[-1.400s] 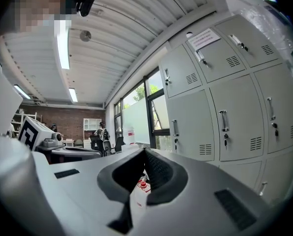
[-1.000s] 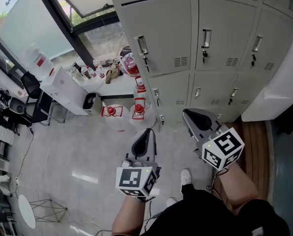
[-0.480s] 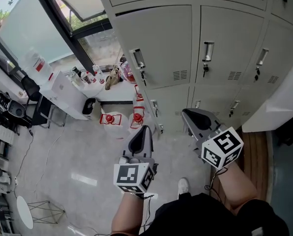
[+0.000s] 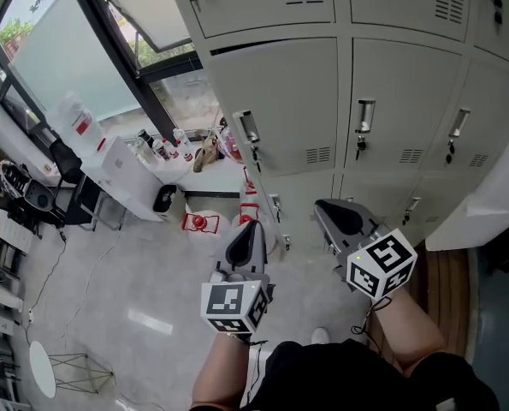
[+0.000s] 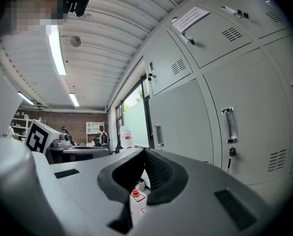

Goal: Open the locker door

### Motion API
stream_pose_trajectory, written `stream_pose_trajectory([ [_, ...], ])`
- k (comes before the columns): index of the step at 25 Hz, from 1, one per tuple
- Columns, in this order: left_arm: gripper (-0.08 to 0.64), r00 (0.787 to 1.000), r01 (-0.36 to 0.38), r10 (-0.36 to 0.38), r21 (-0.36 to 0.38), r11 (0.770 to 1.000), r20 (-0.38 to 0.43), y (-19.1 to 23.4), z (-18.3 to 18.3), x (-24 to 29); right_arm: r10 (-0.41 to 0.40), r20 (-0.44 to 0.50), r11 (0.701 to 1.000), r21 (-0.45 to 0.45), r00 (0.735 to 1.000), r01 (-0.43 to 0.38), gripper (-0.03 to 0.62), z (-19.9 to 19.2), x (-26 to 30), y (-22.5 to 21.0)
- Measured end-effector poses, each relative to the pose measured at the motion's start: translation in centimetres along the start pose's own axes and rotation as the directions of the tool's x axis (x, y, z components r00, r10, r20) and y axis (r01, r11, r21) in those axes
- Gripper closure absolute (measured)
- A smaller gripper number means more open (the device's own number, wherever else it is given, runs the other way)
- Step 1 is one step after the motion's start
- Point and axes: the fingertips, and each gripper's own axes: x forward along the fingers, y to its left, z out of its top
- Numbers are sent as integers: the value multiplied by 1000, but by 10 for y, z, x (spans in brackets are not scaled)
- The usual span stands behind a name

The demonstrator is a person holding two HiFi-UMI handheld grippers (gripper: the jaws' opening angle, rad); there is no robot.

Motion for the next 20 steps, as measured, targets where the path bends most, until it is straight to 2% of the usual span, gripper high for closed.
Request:
stream_pose_trajectory([
  [7,540,1000,-9,9,27,1000,2,4,13,16,-5,30,1000,4,1000,5,538,10,0,-10],
  [10,540,1000,-2,2,11,1000,5,8,14,23,-16,33,1000,5,999,16,538,8,1,-15],
  [20,538,999,35,-35,27,999,0,44,21,59,-80,50,997,6,996,80,538,13,34,-30],
])
